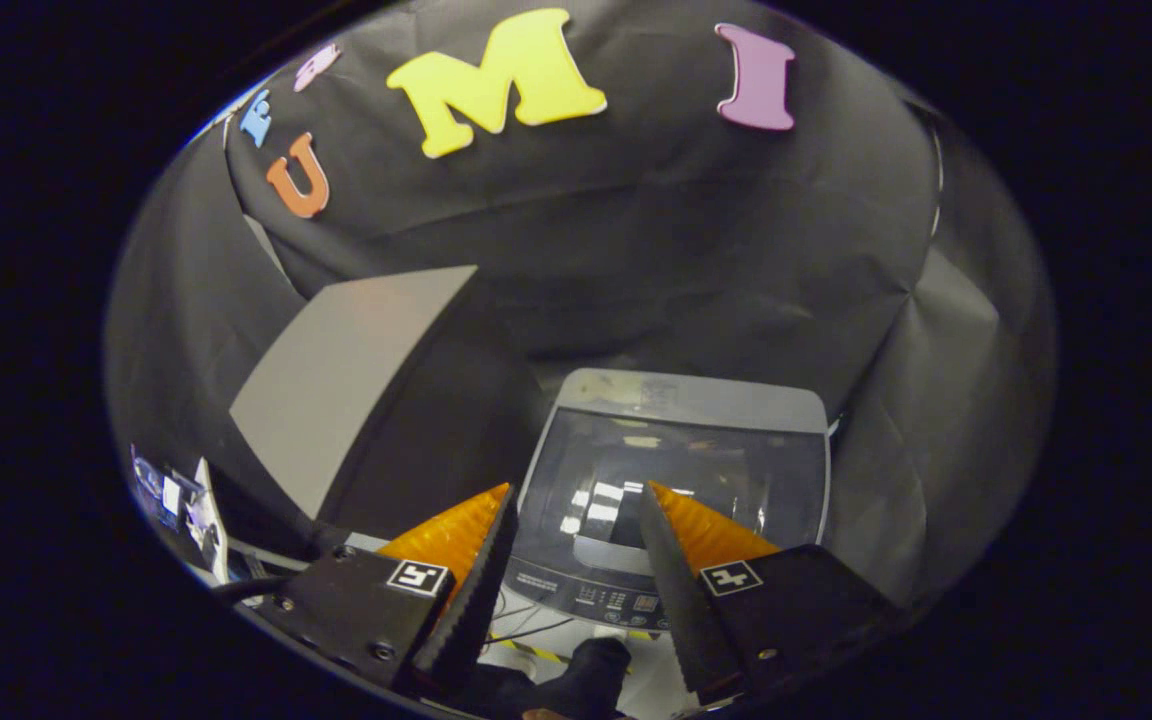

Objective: Put the clothes into the washing machine and then close the washing machine lid.

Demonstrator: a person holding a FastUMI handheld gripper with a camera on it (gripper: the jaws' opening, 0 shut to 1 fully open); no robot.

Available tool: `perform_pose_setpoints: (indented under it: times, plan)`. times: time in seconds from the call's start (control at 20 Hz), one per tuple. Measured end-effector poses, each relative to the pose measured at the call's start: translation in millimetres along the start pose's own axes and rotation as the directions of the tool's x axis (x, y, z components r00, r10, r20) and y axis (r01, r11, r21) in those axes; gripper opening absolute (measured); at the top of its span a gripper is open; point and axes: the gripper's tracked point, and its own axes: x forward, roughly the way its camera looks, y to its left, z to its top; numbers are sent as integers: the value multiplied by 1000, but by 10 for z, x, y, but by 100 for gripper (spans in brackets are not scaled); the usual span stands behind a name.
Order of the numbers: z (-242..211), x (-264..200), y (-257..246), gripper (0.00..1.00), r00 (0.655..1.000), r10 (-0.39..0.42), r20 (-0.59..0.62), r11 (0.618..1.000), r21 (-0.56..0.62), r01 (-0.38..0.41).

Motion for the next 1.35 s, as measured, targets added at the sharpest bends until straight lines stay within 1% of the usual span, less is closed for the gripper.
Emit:
perform_pose_setpoints:
  times: [0.15, 0.25, 0.45, 0.7, 0.85, 1.0, 1.1, 1.2, 1.25, 1.35]
  plan:
    - [123, -116, 216, 77, 989, 50, 141, 998, 24, -54]
    - [160, -188, 340, 77, 974, 59, 220, 998, 23, -66]
    - [173, -396, 338, 77, 931, 1, 366, 1000, -4, 1]
    - [181, -648, 370, 78, 856, -63, 514, 997, 2, 72]
    - [170, -766, 424, 78, 812, -102, 575, 995, 48, 91]
    - [172, -931, 423, 79, 767, -136, 628, 990, 66, 121]
    - [154, -1027, 397, 79, 745, -157, 649, 987, 77, 141]
    - [132, -1075, 390, 79, 732, -176, 659, 984, 91, 154]
    - [139, -1118, 387, 79, 716, -180, 674, 983, 90, 162]
    - [160, -1167, 319, 80, 685, -209, 698, 975, 91, 204]
